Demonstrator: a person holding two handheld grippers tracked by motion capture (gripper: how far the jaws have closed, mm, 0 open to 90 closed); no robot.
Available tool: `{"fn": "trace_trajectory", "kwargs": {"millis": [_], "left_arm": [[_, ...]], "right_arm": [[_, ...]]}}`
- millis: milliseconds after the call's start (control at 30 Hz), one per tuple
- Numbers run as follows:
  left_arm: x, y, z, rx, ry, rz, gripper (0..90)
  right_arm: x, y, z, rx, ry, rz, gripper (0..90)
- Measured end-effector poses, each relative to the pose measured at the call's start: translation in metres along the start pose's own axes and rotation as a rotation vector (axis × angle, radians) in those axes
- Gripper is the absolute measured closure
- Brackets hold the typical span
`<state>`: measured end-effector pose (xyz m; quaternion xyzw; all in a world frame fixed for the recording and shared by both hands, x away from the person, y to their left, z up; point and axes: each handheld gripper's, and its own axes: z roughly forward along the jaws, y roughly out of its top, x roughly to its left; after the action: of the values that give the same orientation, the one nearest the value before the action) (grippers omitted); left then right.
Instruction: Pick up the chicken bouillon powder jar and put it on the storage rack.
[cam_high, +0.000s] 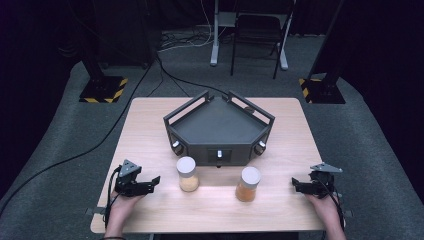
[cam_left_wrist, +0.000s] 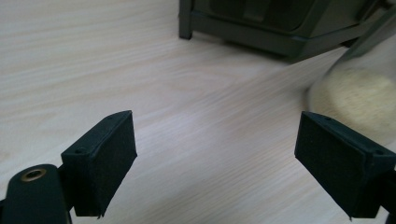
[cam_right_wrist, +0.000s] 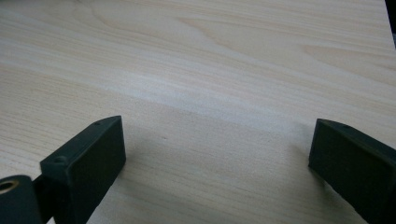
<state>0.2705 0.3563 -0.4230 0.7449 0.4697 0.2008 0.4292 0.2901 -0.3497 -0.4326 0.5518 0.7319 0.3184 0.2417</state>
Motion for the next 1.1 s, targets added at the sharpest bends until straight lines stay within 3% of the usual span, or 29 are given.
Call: {"fn": "trace_trajectory", "kwargs": {"millis": [433, 767, 1033, 1100], "left_arm": [[-0.022, 0.018, -0.008, -0.042, -0.108, 0.102, 11.8], [-0.038, 0.027, -0.001, -0.049, -0.189, 0.16, 11.4], [-0.054, 0.031, 0.013, -0.048, -0.213, 0.185, 11.4], [-0.06, 0.031, 0.017, -0.046, -0.204, 0.196, 11.6]], "right_arm": [[0.0, 0.0, 0.0, 0.0, 0.0, 0.0, 2.7], [0.0, 0.0, 0.0, 0.001, 0.0, -0.001, 2.7], [0.0, 0.0, 0.0, 0.001, 0.001, -0.001, 2.5], [0.0, 0.0, 0.0, 0.001, 0.001, -0.001, 2.5]]}}
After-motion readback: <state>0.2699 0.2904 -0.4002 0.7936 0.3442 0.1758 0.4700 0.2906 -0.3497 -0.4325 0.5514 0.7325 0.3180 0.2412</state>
